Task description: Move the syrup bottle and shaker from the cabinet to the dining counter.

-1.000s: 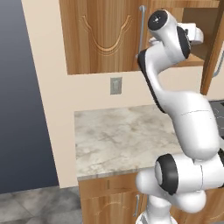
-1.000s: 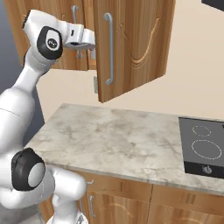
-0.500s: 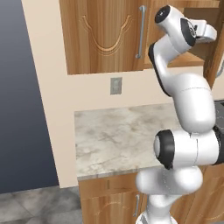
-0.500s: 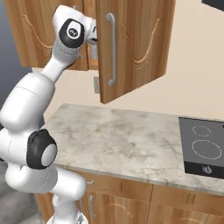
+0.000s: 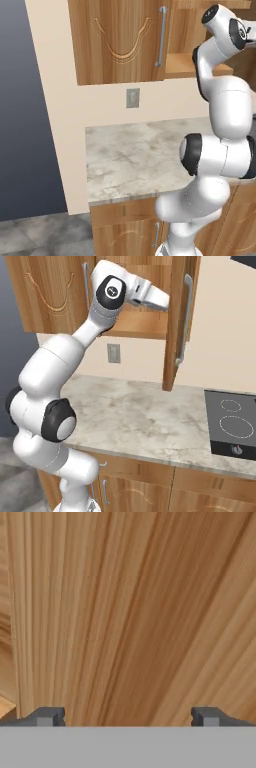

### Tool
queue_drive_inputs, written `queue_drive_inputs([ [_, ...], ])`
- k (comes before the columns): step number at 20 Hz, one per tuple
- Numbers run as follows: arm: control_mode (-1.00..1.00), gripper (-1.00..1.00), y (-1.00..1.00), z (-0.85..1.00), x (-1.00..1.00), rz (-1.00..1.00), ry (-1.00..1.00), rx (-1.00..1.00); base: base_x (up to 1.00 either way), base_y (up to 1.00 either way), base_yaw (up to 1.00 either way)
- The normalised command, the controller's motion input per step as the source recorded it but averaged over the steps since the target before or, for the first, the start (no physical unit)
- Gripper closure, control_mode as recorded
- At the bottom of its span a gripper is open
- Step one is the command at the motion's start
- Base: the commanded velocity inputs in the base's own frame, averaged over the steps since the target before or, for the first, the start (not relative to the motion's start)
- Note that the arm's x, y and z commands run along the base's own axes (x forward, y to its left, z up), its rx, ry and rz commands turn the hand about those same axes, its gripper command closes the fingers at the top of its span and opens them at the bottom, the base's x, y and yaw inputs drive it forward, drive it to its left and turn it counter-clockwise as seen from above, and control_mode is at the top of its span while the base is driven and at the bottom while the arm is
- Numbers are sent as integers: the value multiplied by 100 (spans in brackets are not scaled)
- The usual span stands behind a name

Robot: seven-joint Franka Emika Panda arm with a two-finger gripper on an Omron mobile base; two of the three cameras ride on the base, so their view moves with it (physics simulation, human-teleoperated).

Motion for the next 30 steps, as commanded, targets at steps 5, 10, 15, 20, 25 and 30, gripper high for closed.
queue_drive_inputs([
  [5,-100,-100,-50,0,-36,-1,-3,0,0,0,0],
  [10,-100,-100,94,-5,-100,22,-4,0,0,0,0],
  [15,-100,-100,100,-23,-87,39,-2,0,0,0,0],
  [20,-100,-100,91,-24,-49,39,-7,7,0,0,0],
  [25,-100,-100,64,-19,-19,39,-22,9,0,0,0],
  [30,-100,-100,58,-14,-6,38,-26,2,0,0,0],
])
